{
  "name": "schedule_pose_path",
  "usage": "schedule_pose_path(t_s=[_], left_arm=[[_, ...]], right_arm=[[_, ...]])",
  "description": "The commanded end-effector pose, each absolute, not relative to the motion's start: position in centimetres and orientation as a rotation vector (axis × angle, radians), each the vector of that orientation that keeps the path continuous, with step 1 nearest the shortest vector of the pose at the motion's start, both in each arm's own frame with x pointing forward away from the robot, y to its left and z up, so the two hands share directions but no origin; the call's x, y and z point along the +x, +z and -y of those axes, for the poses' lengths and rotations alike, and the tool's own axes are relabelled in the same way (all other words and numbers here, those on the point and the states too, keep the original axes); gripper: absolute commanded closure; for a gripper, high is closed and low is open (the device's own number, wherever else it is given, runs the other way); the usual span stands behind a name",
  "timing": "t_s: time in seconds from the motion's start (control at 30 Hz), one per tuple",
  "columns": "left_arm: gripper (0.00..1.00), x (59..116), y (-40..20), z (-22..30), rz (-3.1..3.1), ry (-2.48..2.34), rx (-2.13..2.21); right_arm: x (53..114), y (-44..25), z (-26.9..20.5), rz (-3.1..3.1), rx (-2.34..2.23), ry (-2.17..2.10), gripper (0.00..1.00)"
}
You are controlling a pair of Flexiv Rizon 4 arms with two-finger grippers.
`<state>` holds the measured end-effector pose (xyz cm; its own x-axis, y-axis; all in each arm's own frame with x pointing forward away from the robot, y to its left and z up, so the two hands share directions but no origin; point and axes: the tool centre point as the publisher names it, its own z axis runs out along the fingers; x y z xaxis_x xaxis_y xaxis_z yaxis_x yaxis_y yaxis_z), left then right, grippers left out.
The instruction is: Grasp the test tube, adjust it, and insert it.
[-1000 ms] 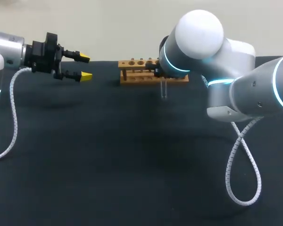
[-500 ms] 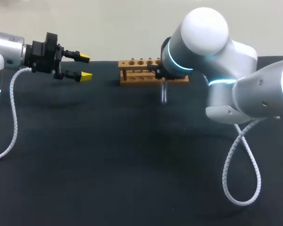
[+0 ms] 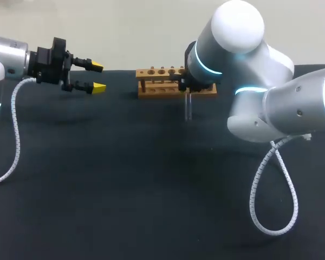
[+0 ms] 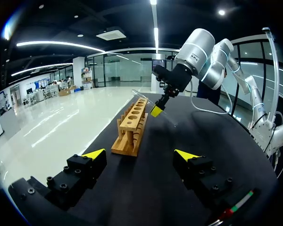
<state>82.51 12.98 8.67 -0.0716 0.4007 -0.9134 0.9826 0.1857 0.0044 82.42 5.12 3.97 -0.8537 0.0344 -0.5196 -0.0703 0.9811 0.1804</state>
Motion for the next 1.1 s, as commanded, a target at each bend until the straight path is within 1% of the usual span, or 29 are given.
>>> schedule_pose_path(t_s=[0.03, 0.43, 1.1], left_arm=[[0.0, 82.4, 8.6, -13.0, -1.613, -0.863, 1.342], [0.0, 82.4, 8.6, -13.0, -1.613, -0.863, 1.342], [0.0, 82.4, 8.6, -13.0, -1.613, -0.863, 1.342]], right_arm=[[82.8, 3.8, -5.2, -2.616, -0.035, 0.266, 1.0], [82.1, 4.3, -5.0, -2.605, 0.005, 0.251, 1.0], [79.5, 9.3, -3.9, -2.517, 0.093, 0.213, 1.0]])
